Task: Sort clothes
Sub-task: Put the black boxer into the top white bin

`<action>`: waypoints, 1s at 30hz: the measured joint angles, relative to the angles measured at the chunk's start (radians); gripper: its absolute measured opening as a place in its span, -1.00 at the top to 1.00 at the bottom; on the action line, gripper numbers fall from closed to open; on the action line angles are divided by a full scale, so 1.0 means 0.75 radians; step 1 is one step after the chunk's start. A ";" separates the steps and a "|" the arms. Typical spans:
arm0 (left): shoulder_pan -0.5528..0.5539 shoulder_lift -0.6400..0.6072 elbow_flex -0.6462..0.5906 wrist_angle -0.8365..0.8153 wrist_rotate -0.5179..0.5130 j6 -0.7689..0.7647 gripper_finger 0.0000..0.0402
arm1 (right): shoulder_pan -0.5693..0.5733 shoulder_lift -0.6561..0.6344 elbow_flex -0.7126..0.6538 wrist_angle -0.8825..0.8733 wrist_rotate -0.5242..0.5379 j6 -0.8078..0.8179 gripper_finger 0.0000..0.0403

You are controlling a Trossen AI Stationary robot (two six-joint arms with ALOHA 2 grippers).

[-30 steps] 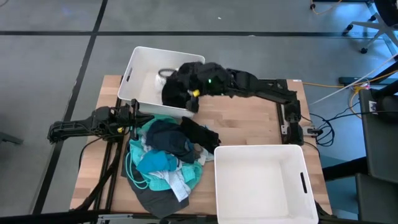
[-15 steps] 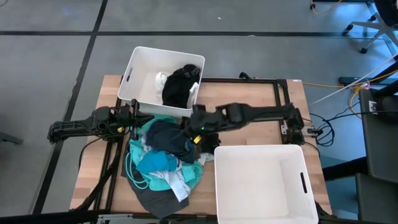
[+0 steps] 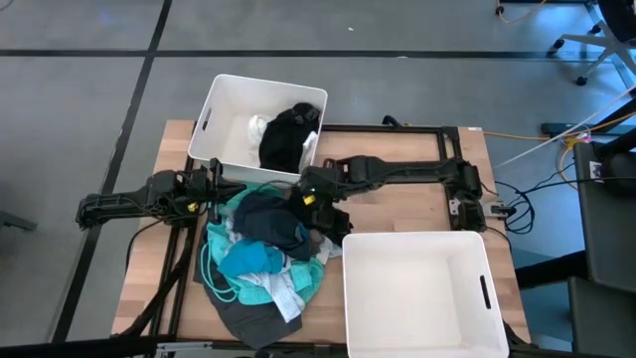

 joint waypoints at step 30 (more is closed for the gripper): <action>0.000 0.000 0.000 0.001 0.000 0.000 0.98 | -0.033 0.001 -0.369 0.371 -0.223 -0.047 0.63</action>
